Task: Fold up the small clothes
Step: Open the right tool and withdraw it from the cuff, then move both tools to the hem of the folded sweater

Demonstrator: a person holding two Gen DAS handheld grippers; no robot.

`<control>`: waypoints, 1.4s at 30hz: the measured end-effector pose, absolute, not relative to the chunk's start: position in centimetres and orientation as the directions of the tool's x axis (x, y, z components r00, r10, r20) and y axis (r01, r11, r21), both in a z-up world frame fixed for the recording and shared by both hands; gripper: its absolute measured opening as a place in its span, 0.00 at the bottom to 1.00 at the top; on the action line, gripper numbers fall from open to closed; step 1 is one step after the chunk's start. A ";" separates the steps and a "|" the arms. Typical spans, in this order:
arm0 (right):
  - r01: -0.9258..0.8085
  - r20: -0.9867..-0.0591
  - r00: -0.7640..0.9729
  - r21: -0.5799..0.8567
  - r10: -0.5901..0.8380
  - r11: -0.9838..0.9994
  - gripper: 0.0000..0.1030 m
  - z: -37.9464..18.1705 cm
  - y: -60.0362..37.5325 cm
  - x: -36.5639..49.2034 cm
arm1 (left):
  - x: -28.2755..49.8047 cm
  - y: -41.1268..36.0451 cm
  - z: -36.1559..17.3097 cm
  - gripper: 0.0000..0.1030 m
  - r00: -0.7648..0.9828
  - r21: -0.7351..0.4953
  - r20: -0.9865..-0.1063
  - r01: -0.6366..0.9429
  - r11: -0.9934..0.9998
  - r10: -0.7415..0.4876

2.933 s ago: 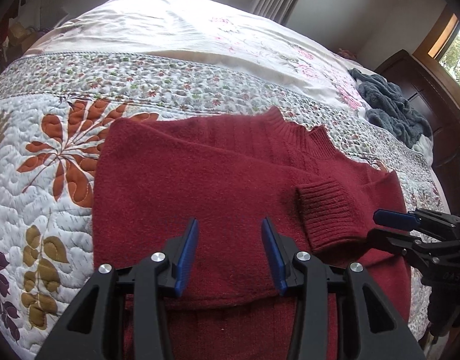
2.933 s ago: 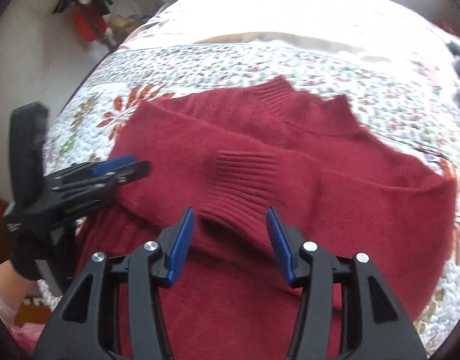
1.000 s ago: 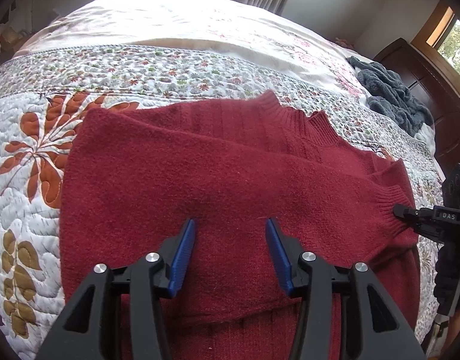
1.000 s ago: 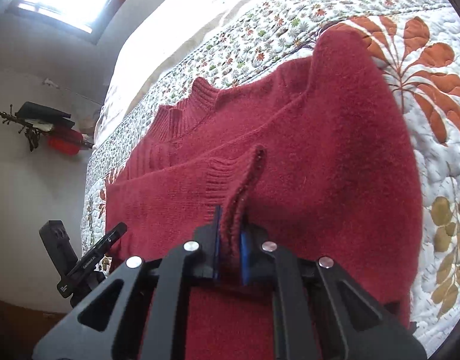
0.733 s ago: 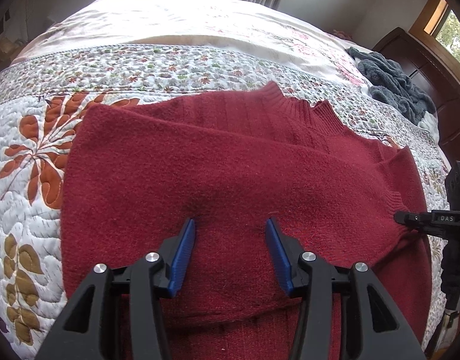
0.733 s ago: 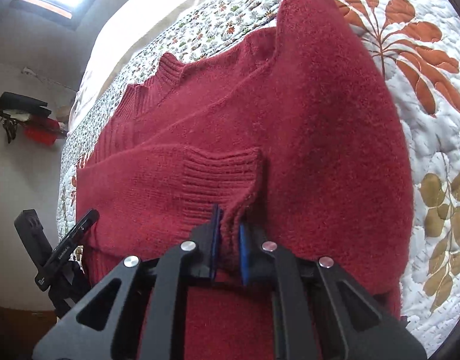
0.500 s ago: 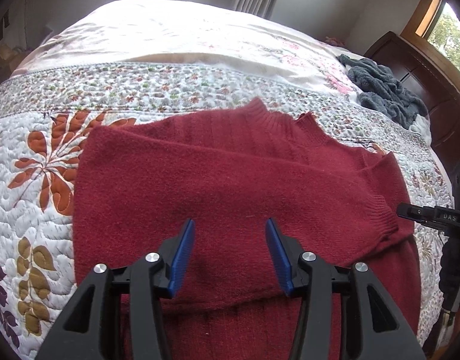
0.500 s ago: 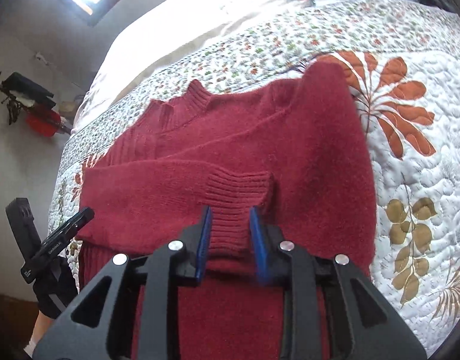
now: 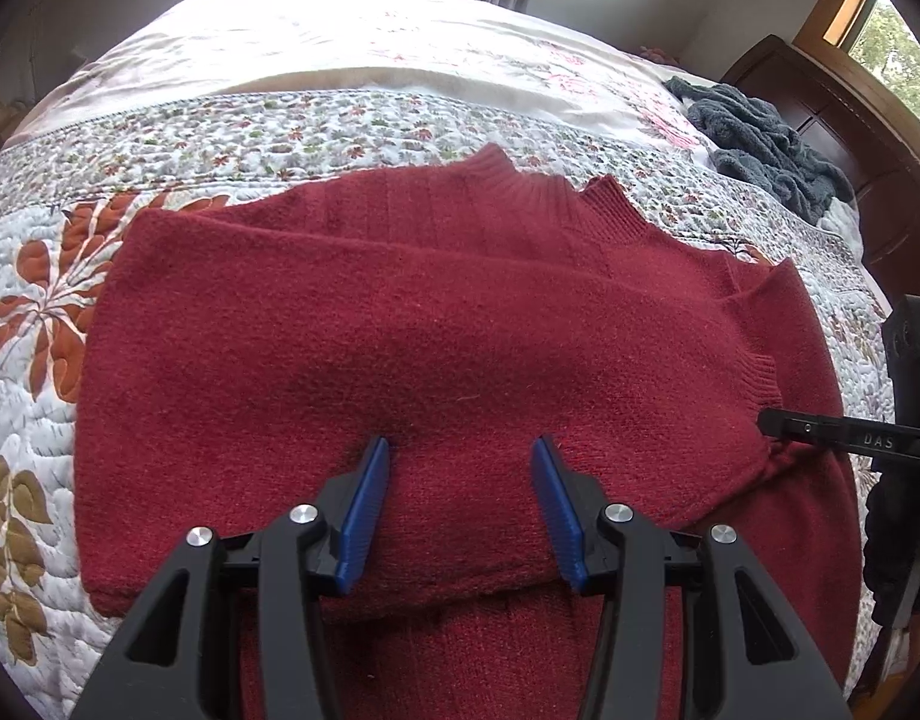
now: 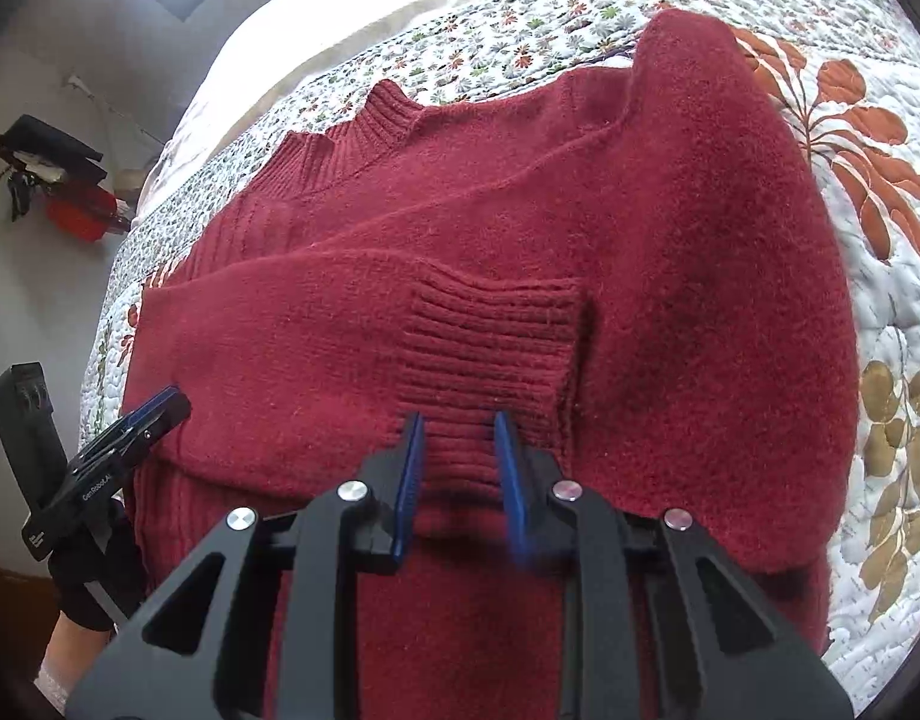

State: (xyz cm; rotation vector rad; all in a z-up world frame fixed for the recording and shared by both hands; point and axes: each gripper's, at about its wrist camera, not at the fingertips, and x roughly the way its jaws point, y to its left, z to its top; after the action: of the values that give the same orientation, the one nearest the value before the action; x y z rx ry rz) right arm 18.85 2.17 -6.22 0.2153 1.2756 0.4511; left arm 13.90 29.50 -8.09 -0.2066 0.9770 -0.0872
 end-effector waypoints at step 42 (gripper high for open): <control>-0.047 -0.893 0.099 0.437 0.440 0.898 0.51 -5.5 -14.0 -12.3 | -17.8 33.1 -7.5 0.62 0.260 -0.231 -0.949 -0.198 0.953 -0.176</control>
State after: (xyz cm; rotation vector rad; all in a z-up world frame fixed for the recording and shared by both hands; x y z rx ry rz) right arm -12.27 -14.03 -5.55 0.3333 1.4331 0.3701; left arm -17.80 33.15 -7.45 -0.3322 1.3145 0.0153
